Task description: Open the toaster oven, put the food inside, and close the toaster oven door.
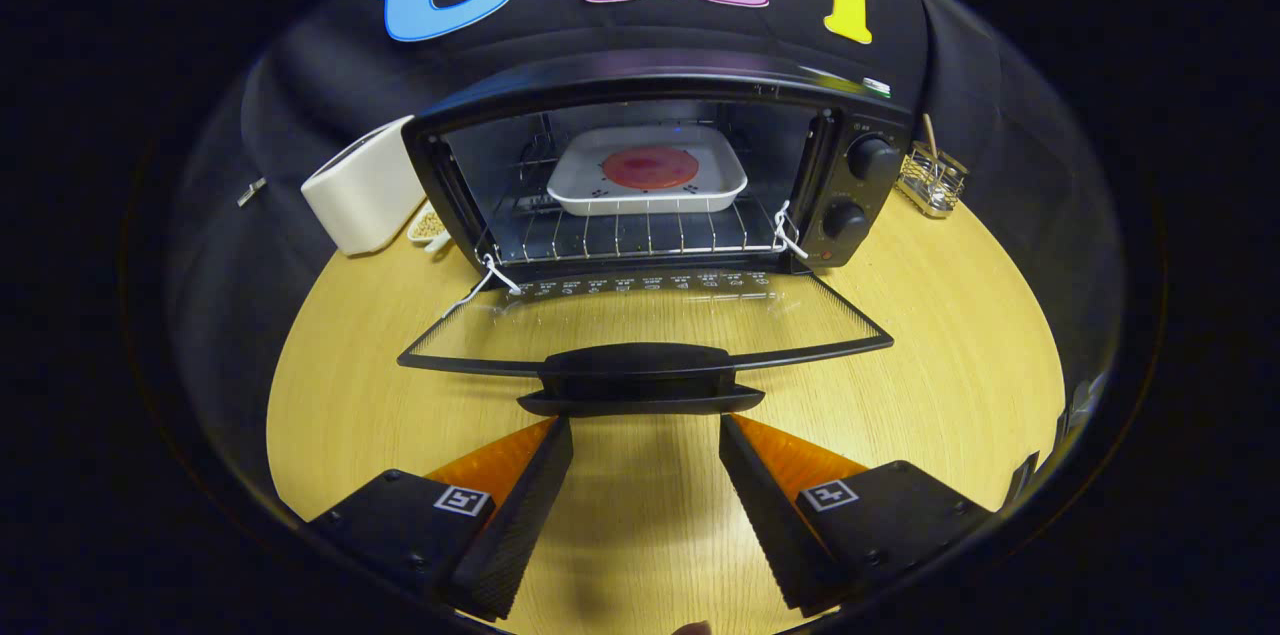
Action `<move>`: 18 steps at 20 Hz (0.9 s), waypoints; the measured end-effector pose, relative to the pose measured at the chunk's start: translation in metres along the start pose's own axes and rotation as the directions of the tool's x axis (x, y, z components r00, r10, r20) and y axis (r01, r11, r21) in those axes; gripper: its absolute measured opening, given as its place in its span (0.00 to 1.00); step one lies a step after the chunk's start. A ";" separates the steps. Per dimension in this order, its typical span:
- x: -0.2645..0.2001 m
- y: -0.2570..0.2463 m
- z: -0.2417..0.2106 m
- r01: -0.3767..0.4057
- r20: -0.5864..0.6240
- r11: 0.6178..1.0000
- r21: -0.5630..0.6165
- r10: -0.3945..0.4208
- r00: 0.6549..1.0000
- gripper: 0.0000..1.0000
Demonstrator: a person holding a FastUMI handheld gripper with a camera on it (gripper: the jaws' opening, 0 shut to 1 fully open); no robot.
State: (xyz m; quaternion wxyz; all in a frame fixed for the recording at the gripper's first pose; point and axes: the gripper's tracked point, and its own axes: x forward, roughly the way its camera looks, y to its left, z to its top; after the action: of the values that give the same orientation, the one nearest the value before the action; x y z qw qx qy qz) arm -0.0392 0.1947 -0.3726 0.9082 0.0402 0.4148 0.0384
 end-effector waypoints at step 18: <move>-0.051 -0.003 0.094 -0.026 0.238 0.998 -0.050 0.037 0.971 0.97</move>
State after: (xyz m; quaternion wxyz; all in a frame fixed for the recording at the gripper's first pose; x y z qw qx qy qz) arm -0.0010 0.1830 -0.2734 0.9514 0.0302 0.3010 0.0574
